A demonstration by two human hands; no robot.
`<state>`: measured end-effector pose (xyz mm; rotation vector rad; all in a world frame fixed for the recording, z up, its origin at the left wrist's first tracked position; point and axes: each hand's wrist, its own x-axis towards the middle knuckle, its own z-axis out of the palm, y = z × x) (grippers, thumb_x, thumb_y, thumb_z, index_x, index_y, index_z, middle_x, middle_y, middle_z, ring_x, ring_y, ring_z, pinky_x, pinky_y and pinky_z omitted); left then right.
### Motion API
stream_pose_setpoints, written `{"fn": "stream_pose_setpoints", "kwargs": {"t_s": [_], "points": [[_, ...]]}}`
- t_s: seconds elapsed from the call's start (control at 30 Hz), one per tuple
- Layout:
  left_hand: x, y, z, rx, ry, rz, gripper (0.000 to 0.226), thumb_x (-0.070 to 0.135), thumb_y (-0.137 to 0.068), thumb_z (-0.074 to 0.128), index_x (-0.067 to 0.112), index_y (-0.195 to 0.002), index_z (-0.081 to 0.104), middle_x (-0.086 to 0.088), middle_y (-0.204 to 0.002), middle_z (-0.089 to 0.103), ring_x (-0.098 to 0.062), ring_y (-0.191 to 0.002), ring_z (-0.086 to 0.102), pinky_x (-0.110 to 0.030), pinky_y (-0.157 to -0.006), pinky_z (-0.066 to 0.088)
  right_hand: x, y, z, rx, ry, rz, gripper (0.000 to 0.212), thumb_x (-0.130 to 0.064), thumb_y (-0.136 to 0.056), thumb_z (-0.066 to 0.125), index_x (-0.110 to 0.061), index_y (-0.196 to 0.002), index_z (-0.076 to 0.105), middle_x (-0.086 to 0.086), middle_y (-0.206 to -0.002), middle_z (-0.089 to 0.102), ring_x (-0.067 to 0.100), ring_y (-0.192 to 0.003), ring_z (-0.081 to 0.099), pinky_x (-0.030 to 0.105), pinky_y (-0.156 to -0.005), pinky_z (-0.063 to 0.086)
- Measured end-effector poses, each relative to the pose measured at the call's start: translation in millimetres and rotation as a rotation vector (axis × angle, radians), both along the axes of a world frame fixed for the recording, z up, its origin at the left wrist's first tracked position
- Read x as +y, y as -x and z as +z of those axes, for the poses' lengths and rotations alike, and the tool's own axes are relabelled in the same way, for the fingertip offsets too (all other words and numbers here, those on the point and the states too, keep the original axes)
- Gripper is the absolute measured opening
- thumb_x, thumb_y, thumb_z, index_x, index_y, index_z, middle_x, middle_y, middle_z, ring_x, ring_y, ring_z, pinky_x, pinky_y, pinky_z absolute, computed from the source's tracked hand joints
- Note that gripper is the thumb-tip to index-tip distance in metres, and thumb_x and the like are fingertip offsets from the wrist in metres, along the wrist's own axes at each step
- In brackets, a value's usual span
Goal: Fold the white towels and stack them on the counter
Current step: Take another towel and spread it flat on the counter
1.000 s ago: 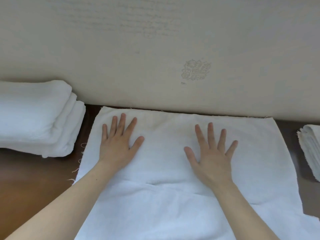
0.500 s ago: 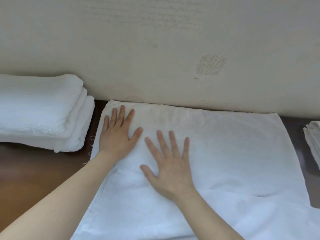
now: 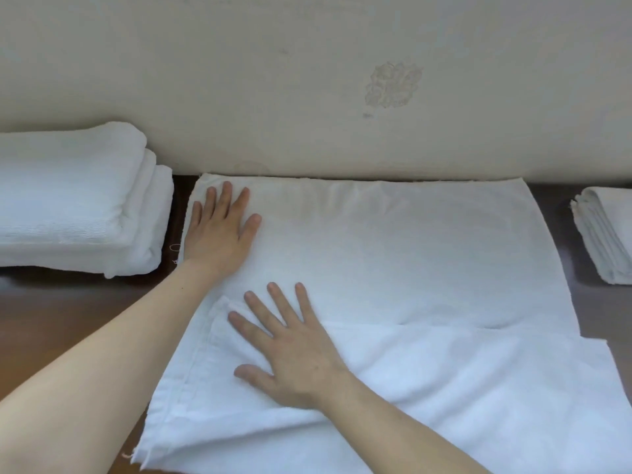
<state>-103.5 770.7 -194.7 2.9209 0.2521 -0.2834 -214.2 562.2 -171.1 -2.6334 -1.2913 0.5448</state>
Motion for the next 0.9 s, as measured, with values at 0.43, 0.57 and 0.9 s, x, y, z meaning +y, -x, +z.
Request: {"fn": "stream_pose_setpoints", "kwargs": {"t_s": [0.43,0.57,0.9], "points": [[-69,158,37,-0.166,0.138,-0.261,0.065,0.065,-0.097,0.025,0.023,-0.126,0.066,0.002,-0.12,0.063,-0.024,-0.112,0.056,-0.039,-0.095,0.04,-230,-21,15,-0.091,0.053,-0.647,0.071,-0.06,-0.096,0.006,-0.028,-0.158,0.014,-0.001,-0.166,0.007,0.019,-0.153,0.003,0.041,-0.123,-0.003],[-79,160,39,-0.242,0.005,-0.204,0.066,0.069,-0.088,0.035,0.016,-0.102,0.072,0.0,-0.094,0.062,-0.03,-0.089,0.057,-0.043,-0.082,0.041,-274,-5,13,-0.141,0.115,-0.696,0.073,-0.059,-0.097,0.007,-0.02,-0.155,0.03,0.003,-0.163,0.022,0.021,-0.151,0.016,0.039,-0.123,0.007],[-57,177,56,-0.373,0.121,-0.305,0.055,0.061,-0.094,0.049,0.008,-0.087,0.06,0.001,-0.073,0.054,-0.03,-0.07,0.05,-0.037,-0.07,0.033,-271,20,29,-0.52,0.096,-0.735,0.055,-0.045,-0.099,0.031,-0.002,-0.095,0.064,0.018,-0.08,0.062,0.039,-0.072,0.057,0.044,-0.068,0.039]]}}
